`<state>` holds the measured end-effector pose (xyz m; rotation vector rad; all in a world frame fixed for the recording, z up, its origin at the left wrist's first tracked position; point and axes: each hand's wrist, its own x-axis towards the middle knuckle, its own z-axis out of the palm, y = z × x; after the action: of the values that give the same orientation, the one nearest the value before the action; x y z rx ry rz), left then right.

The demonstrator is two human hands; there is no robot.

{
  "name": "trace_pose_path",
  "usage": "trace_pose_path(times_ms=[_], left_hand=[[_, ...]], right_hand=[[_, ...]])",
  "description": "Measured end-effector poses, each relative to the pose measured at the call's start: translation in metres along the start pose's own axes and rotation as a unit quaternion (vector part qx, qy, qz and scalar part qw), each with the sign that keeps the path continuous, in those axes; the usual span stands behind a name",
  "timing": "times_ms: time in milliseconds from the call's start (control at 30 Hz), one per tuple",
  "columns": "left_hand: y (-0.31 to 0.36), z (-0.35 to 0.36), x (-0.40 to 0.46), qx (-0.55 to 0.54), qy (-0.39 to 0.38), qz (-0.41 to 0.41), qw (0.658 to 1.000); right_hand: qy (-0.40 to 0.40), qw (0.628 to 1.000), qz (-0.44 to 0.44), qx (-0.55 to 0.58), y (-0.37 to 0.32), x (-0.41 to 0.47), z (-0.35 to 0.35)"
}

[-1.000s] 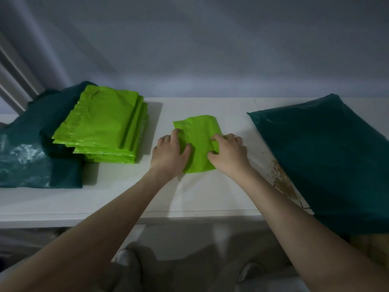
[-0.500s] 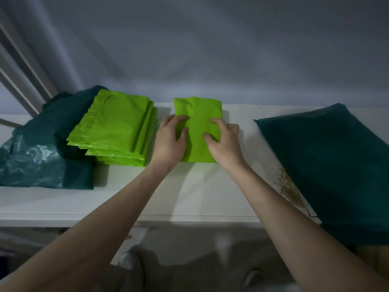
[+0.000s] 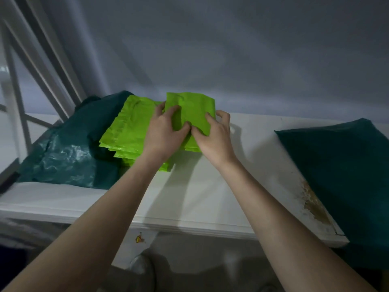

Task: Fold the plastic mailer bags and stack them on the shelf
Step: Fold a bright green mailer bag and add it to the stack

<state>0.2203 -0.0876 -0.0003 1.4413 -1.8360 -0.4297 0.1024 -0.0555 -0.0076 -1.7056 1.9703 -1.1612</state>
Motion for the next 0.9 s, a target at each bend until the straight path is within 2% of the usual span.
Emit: trace_pose_path(times_ms=[367, 633, 733, 800, 900], left_hand=[[-0.048, -0.053, 0.016, 0.012, -0.013, -0.031, 0.999], [-0.079, -0.073, 0.021, 0.021, 0.007, -0.036, 0.999], [-0.087, -0.077, 0.021, 0.114, 0.010, -0.043, 0.993], [-0.089, -0.077, 0.019, 0.181, 0.004, -0.019, 0.983], [-0.088, -0.070, 0.019, 0.206, -0.018, 0.024, 0.978]], right_hand=[[-0.028, 0.999, -0.008, 0.042, -0.043, 0.005, 0.052], [-0.040, 0.999, -0.032, -0.006, -0.061, 0.009, 0.075], [-0.039, 0.995, -0.048, -0.075, -0.063, 0.008, 0.082], [-0.034, 0.987, -0.069, -0.138, -0.063, 0.007, 0.085], [-0.036, 0.980, -0.110, -0.163, -0.061, 0.006, 0.088]])
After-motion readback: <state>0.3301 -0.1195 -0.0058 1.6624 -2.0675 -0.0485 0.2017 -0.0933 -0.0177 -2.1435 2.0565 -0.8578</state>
